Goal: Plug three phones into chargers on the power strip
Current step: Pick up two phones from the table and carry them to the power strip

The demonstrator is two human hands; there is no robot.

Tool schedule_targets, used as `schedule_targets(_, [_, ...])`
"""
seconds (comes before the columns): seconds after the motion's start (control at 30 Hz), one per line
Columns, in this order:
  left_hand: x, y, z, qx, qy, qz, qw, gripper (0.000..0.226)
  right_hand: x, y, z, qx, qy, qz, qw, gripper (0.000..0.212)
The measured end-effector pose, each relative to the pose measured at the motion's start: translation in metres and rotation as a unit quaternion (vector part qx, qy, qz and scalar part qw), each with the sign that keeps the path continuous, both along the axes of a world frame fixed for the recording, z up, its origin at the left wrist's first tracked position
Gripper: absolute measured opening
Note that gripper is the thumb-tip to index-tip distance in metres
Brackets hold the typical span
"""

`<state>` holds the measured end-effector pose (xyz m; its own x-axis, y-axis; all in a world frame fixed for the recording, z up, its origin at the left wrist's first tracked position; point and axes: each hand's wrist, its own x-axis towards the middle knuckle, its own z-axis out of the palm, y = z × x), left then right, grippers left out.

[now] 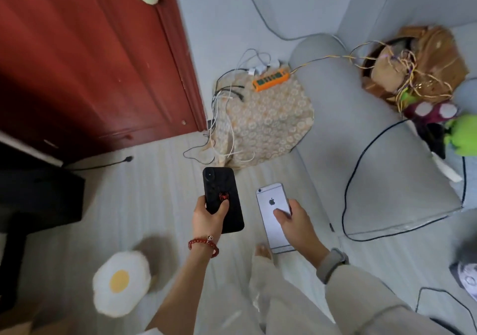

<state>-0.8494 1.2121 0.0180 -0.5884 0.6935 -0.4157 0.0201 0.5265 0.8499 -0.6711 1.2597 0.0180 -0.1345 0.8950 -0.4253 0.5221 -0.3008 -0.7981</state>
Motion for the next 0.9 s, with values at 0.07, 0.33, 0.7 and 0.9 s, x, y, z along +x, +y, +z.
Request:
schedule_targets(0.07, [0.000, 0.042, 0.003, 0.003, -0.001, -0.007, 1.000, 0.017, 0.001, 0.043, 0.006, 0.002, -0.013, -0.005, 1.000, 0.006])
schedule_targets(0.33, [-0.031, 0.199, -0.025, -0.029, -0.009, -0.027, 0.999, 0.024, -0.027, 0.208, -0.011, -0.031, -0.026, -0.012, 0.999, 0.014])
schedule_targets(0.7, [-0.086, 0.407, -0.114, -0.096, -0.084, -0.093, 0.987, 0.028, -0.090, 0.418, -0.092, -0.130, -0.094, -0.034, 0.986, 0.021])
schedule_targets(0.9, [-0.085, 0.481, -0.175, -0.157, -0.118, -0.117, 0.974, 0.031, -0.098, 0.511, -0.157, -0.139, -0.151, -0.005, 0.979, 0.007])
